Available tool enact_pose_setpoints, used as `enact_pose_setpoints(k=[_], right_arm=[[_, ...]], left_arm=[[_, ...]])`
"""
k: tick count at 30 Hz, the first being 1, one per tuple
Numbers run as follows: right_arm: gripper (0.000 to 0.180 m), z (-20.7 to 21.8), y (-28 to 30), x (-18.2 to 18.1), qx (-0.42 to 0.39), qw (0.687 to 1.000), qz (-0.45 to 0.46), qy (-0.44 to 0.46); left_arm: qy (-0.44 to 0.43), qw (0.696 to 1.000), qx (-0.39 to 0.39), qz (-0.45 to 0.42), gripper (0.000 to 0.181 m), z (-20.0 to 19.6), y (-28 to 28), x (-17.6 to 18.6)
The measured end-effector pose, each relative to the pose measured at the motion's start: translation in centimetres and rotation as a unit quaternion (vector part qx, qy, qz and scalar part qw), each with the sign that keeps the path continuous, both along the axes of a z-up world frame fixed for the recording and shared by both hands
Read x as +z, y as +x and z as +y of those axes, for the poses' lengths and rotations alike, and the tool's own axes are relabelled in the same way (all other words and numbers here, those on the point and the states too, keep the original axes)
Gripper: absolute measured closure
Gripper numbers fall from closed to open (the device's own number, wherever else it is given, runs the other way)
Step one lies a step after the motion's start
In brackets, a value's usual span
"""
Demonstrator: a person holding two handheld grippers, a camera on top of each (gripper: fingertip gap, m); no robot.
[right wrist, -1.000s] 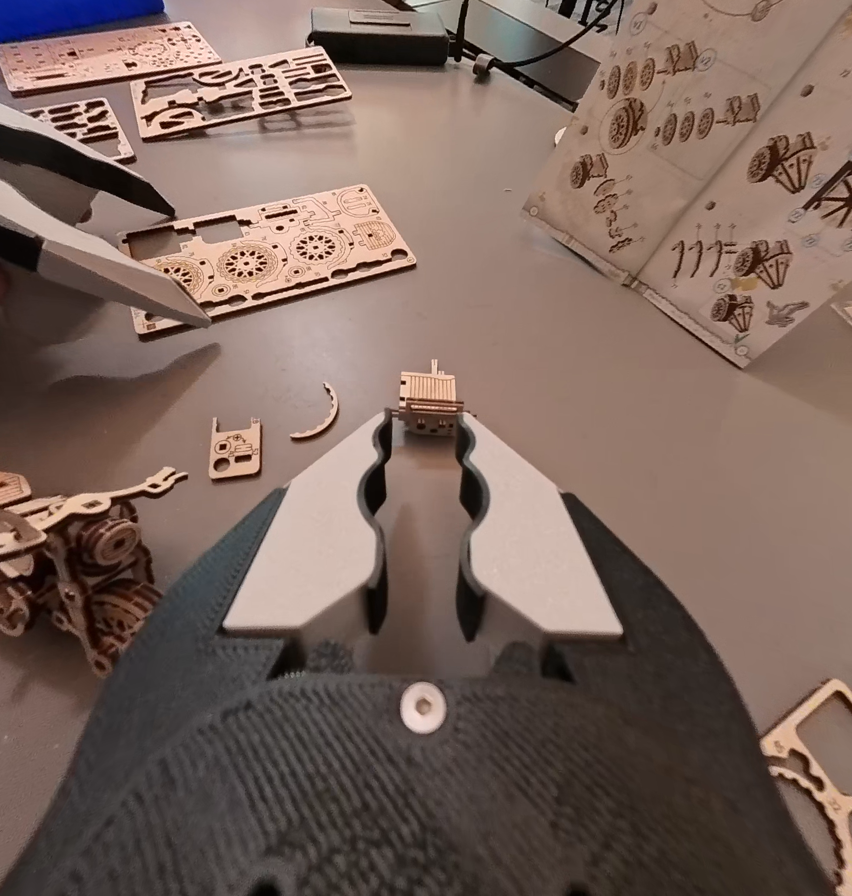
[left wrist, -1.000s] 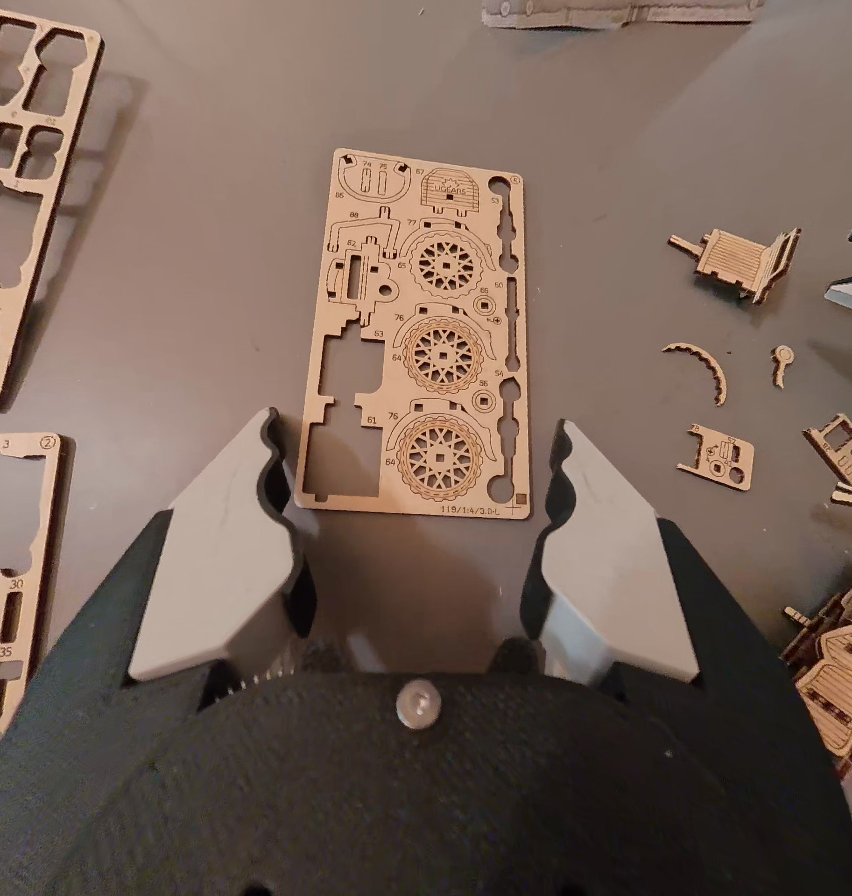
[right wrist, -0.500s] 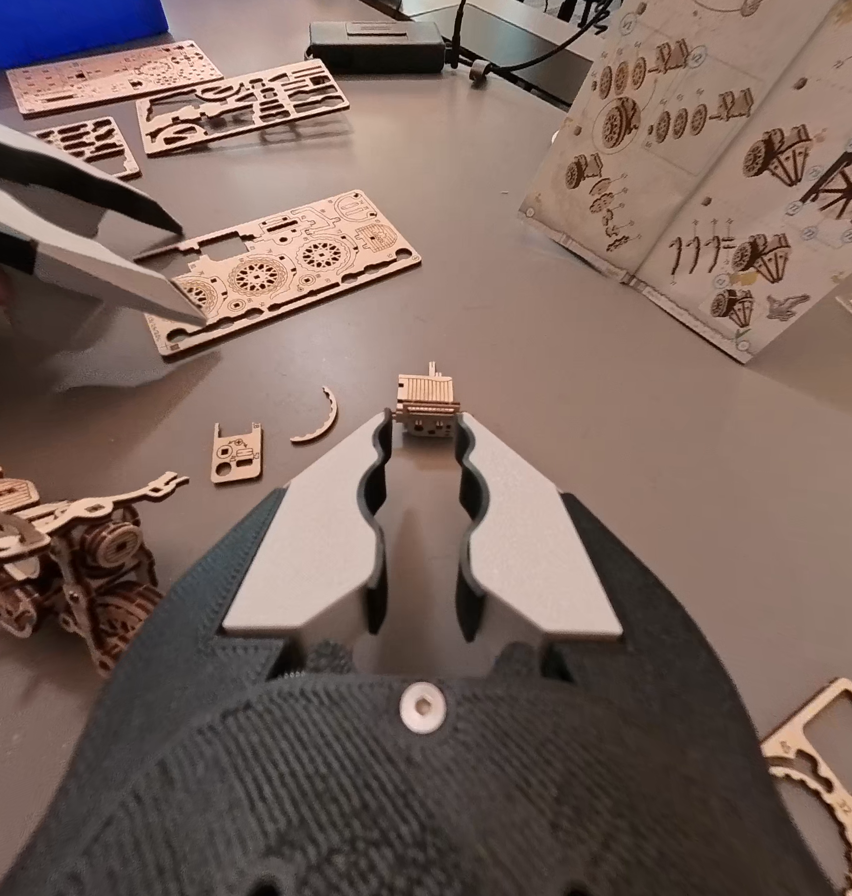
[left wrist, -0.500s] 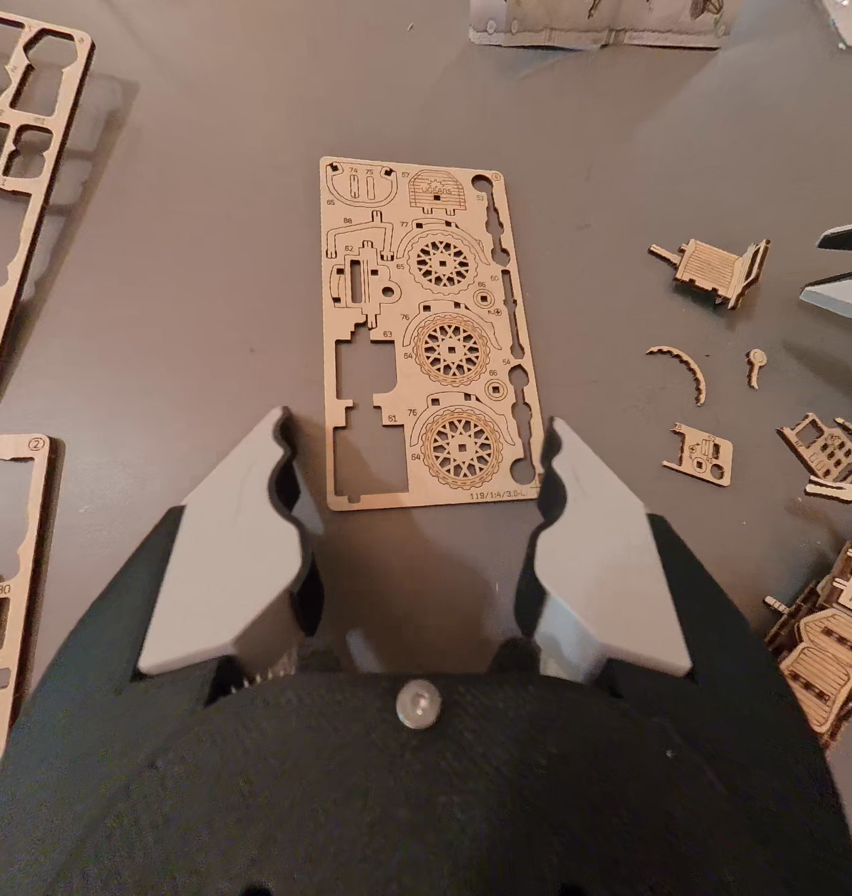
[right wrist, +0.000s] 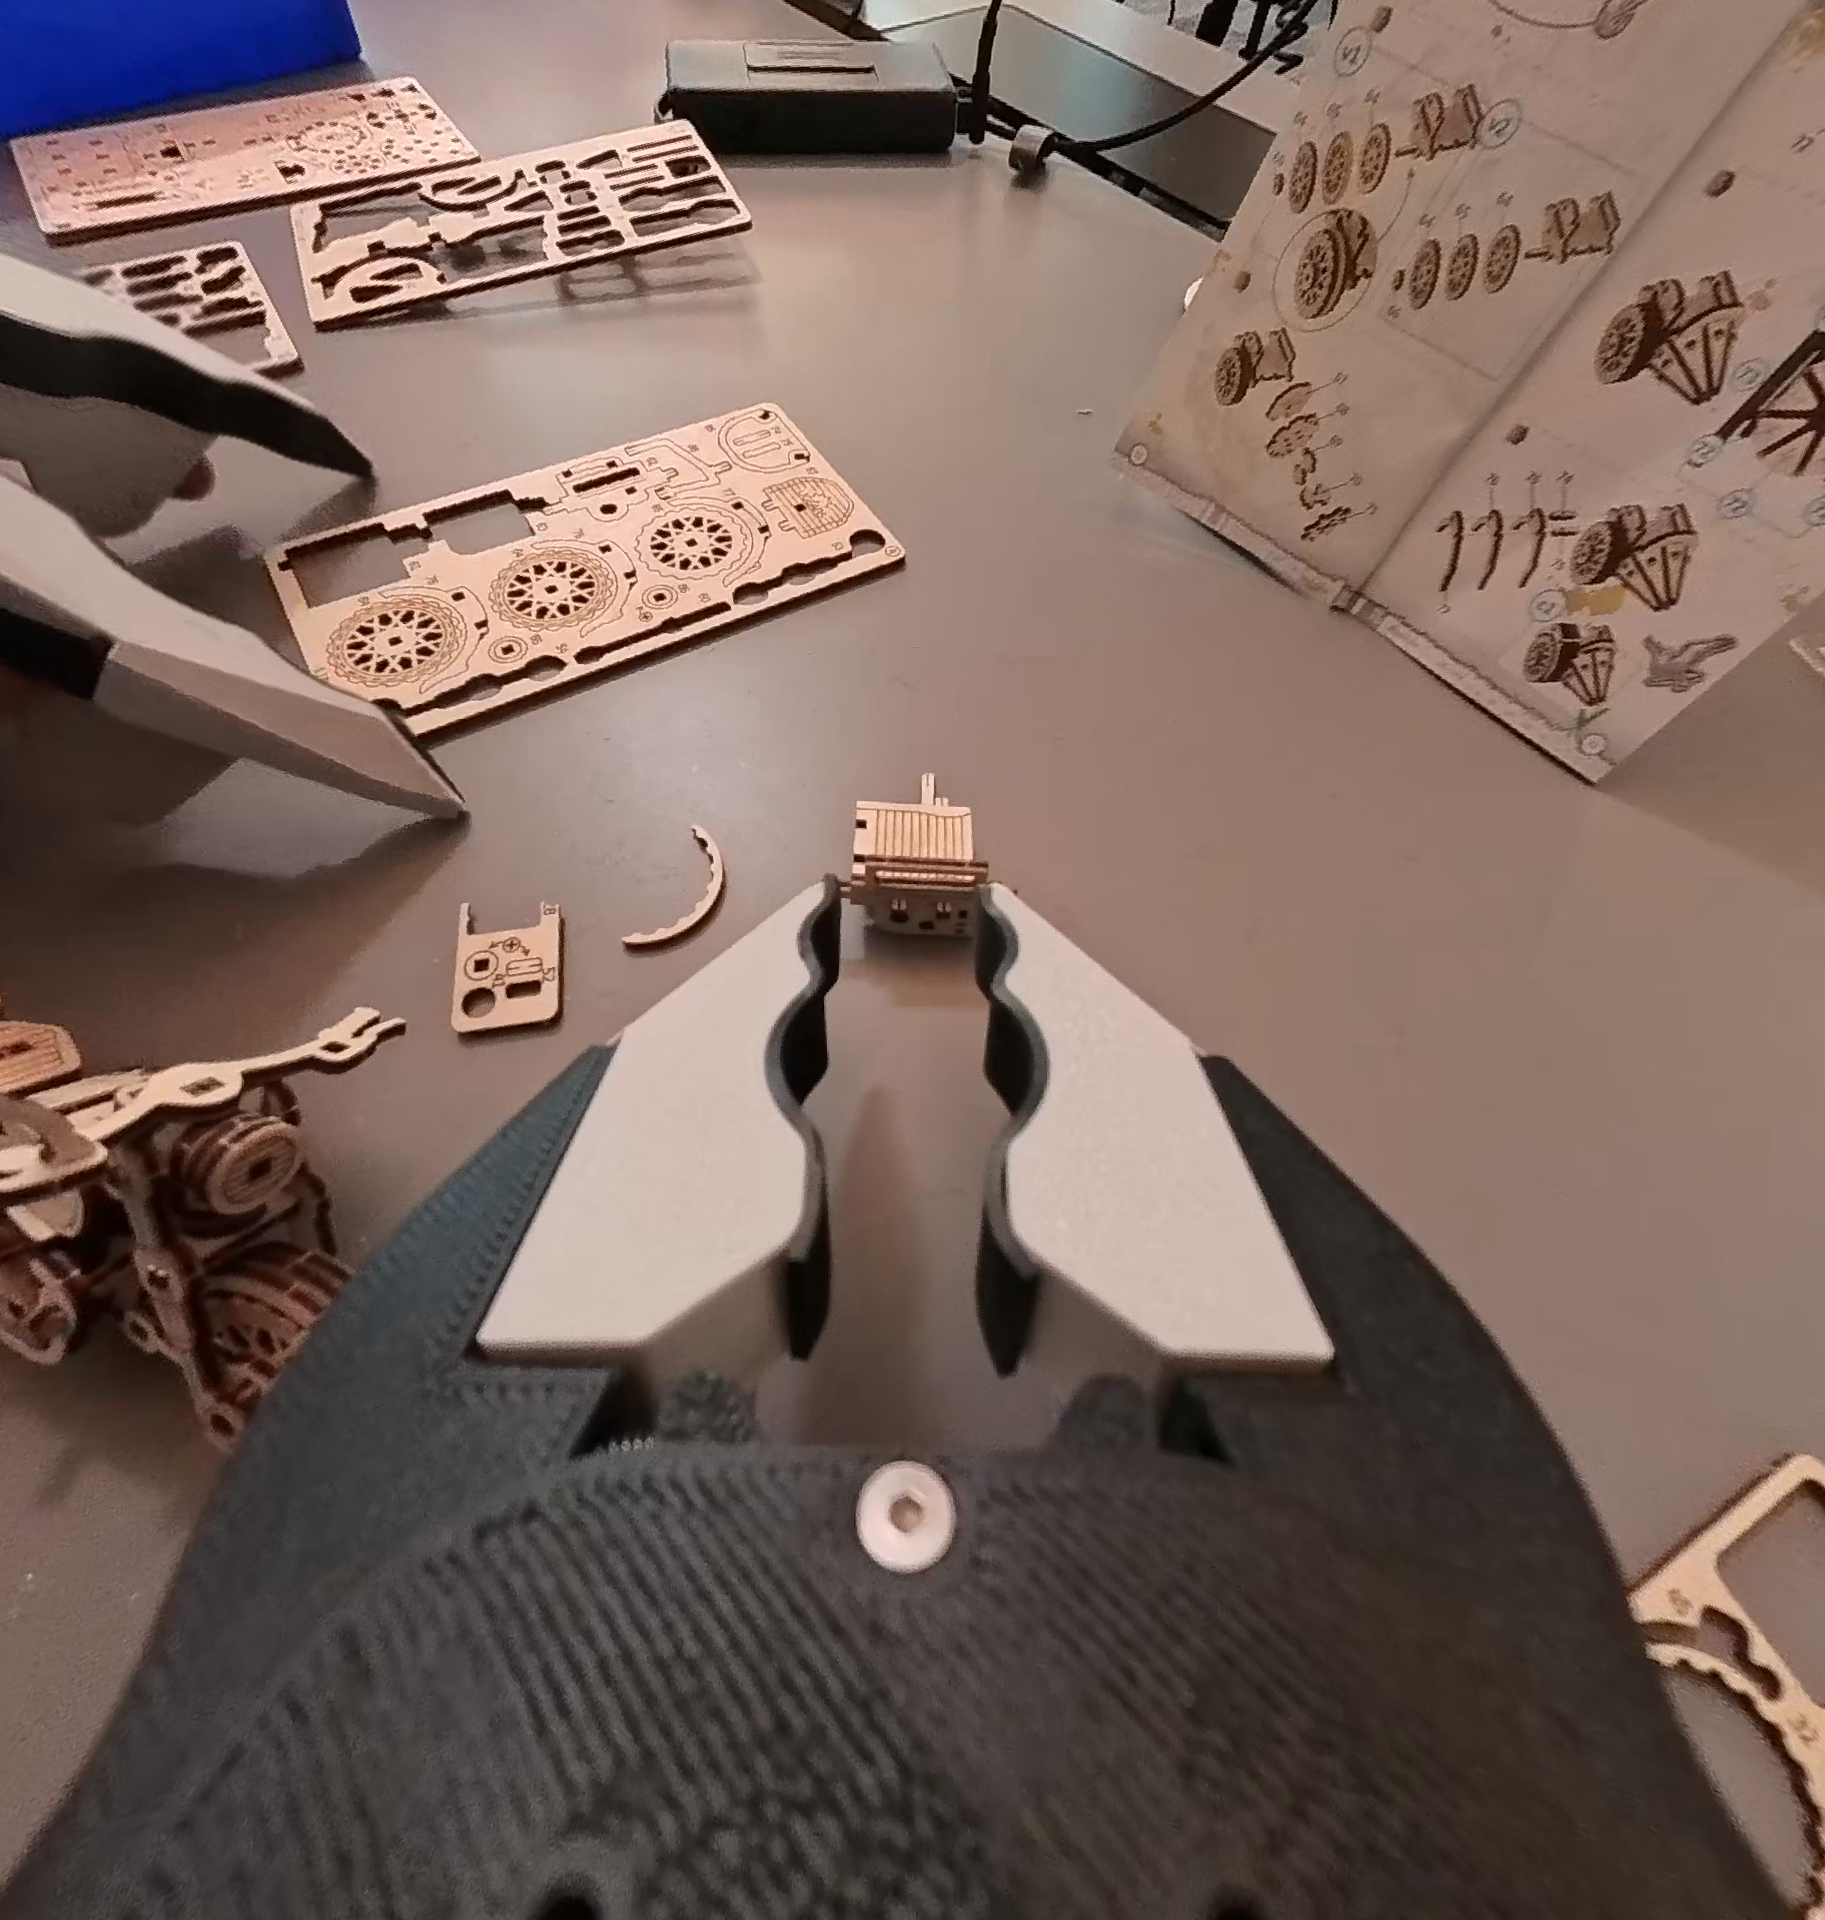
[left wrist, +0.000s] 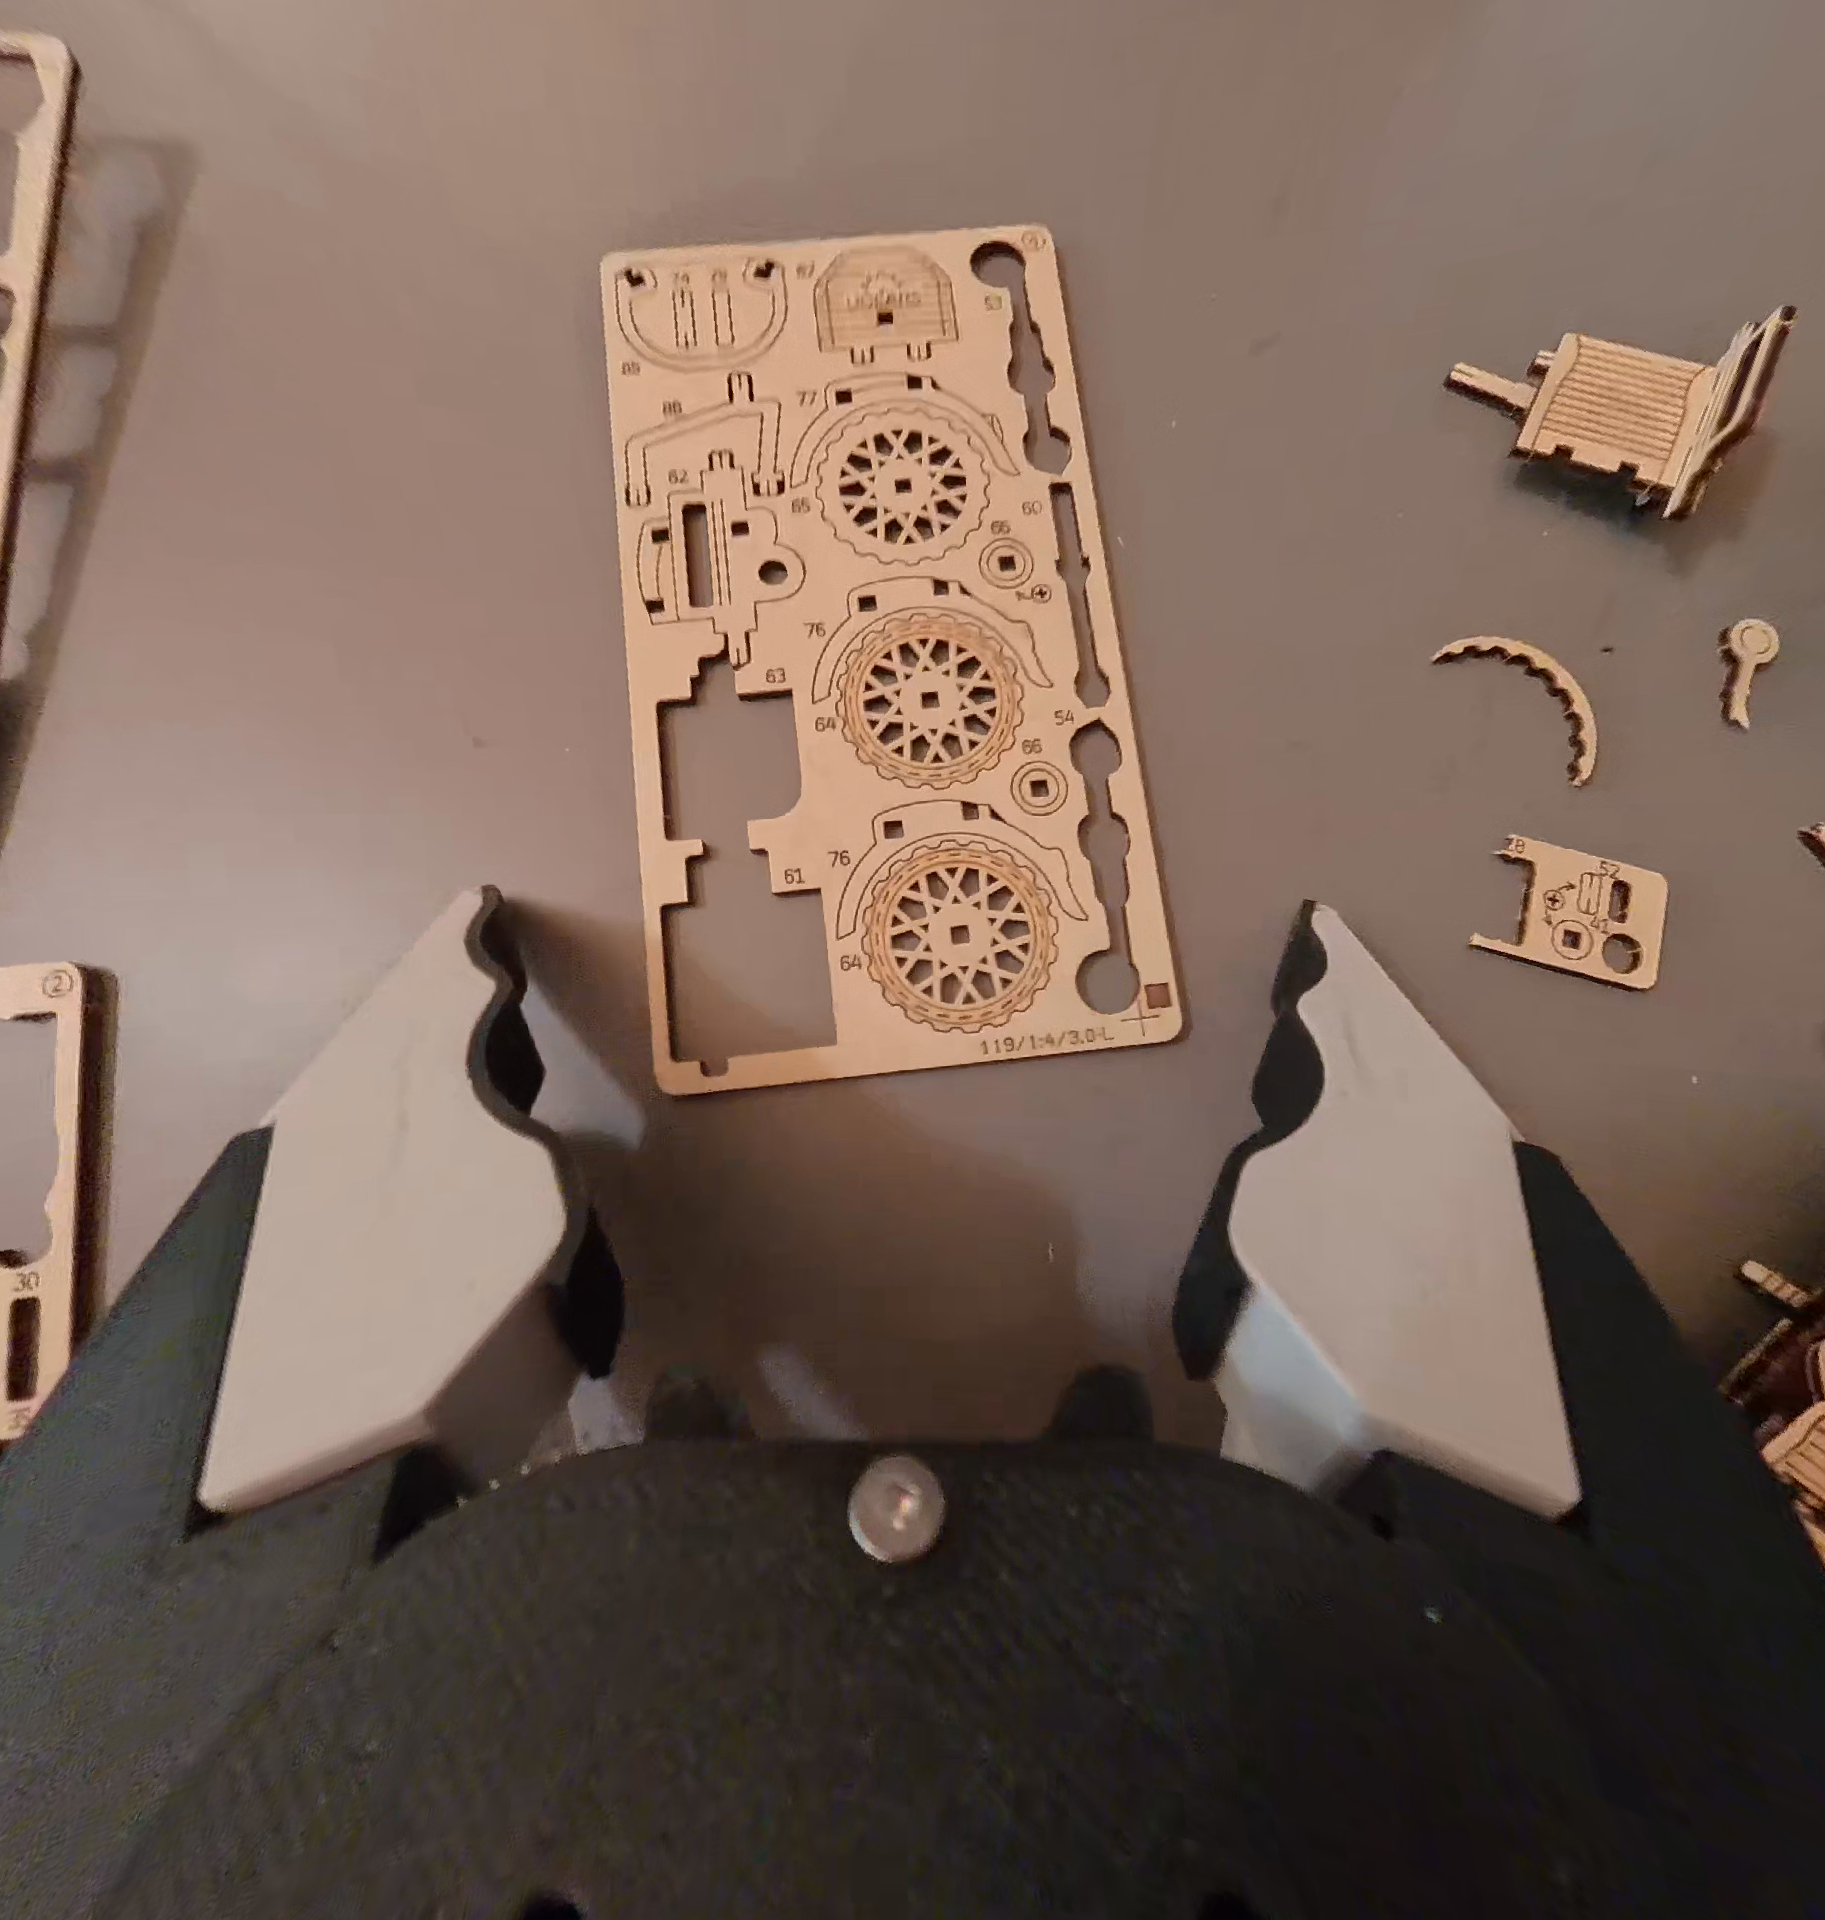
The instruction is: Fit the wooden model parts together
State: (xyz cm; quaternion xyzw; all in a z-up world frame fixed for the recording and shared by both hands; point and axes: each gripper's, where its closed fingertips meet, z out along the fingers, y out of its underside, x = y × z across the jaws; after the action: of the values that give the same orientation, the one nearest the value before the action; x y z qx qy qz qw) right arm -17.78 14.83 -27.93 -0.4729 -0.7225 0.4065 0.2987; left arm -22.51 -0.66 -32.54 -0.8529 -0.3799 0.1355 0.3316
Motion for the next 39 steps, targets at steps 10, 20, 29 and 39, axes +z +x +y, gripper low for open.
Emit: enact_pose_setpoints(k=[10, 20, 29, 39], right_arm=[[0.154, 0.0, 0.0, 0.0, 0.001, 1.000, 0.001, 0.002], [0.154, 0.0, 0.0, 0.0, 0.001, 1.000, 0.001, 0.002], [0.154, 0.0, 0.0, 0.0, 0.002, 1.000, 0.000, 0.002], [0.152, -0.1, 0.0, 0.9, 0.004, 1.000, 0.025, -0.006]], left_arm=[[0.026, 1.000, 0.009, 0.009, 0.086, -0.3, -0.4, 0.8], [0.032, 0.999, 0.004, 0.008, 0.089, -0.4, -0.4, 0.9], [0.041, 0.999, 0.002, 0.007, 0.090, -0.4, -0.4, 1.0], [0.064, 0.998, 0.007, -0.002, 0.089, -0.4, -0.5, 1.3]])
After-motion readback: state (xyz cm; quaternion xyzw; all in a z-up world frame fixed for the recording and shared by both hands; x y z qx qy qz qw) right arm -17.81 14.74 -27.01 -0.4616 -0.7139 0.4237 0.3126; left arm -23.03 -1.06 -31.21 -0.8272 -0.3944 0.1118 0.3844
